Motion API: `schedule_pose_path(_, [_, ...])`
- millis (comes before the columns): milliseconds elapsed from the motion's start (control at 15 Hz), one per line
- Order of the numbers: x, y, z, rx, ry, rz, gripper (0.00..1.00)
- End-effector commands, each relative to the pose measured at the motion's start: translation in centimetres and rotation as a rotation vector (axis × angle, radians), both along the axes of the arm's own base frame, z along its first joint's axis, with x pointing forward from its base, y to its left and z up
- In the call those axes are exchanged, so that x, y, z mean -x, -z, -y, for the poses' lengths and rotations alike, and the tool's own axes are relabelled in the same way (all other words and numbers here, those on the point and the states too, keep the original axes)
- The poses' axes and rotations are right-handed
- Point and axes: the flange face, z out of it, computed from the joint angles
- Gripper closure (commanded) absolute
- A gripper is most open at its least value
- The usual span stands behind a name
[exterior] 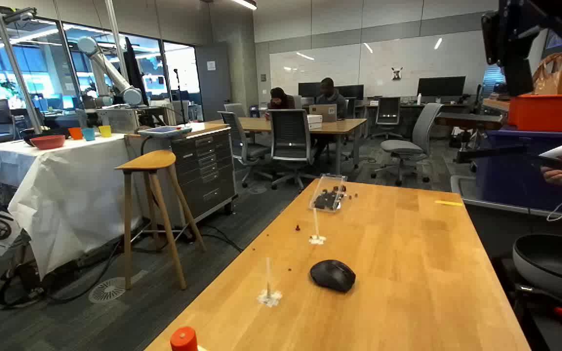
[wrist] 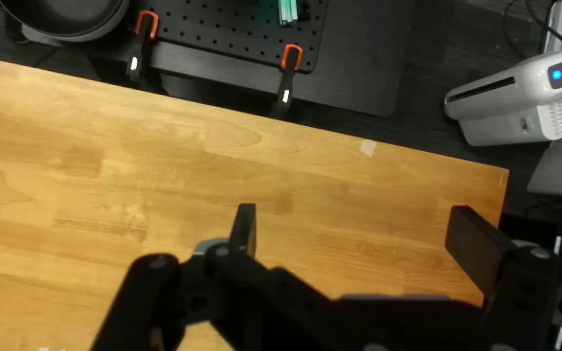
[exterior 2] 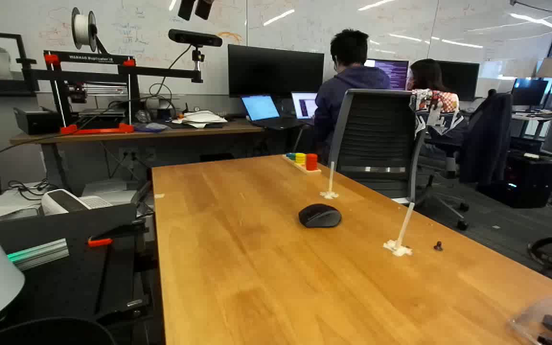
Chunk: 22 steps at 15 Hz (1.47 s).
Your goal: Left click the mouse
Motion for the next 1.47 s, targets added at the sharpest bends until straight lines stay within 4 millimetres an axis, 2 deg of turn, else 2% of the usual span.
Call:
schedule_pose_path(0, [0.0,-0.1,0.0,0.000,0.000,0.000,0.00])
schedule_pose_path(400, [-0.3,0.0,-0.2,0.022,0.003,0.014,0.00])
schedule_pose_path(533, [-1.4,0.3,0.4,0.068,0.032,0.040,0.00])
schedule_pose_path(667, [-2.7,1.4,2.0,0.120,0.071,0.048,0.00])
schedule_pose_path(933, [-6.2,4.4,4.7,0.179,0.098,0.076,0.00])
schedule_pose_path(1000, [-7.1,5.3,5.0,0.184,0.100,0.079,0.25])
schedule_pose_path(1067, [-8.1,6.3,5.3,0.188,0.104,0.090,0.26])
schedule_pose_path(1400, [-12.5,10.9,5.5,0.191,0.115,0.135,0.65])
